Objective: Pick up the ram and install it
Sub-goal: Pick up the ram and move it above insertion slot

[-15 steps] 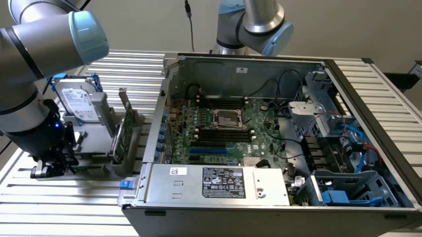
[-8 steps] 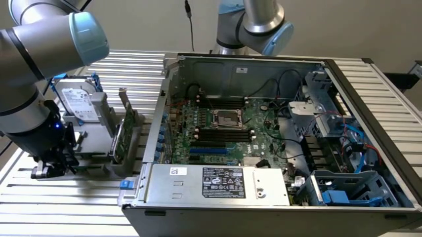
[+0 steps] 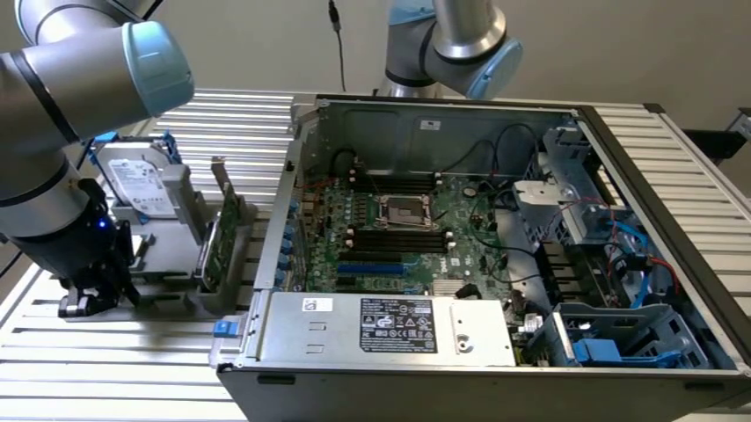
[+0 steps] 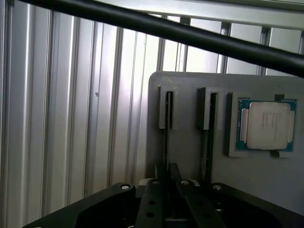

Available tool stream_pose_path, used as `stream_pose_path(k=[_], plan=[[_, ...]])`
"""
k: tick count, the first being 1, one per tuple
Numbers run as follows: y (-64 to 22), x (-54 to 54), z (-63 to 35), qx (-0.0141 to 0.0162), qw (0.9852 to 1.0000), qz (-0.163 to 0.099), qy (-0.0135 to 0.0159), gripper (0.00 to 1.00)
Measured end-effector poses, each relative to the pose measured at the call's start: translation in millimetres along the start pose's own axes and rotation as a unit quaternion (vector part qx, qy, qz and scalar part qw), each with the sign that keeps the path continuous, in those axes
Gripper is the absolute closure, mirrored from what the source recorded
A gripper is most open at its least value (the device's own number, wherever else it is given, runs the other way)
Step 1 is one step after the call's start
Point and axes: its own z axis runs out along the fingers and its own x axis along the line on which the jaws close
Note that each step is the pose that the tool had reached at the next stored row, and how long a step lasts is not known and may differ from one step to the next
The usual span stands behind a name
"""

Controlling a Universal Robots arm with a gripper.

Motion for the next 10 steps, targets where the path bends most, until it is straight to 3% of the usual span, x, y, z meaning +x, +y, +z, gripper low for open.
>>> stream_pose_path(k=[10], plan=[[0.0, 0.1, 0.1, 0.0001, 1.0, 0.001, -0.0011, 0.86]])
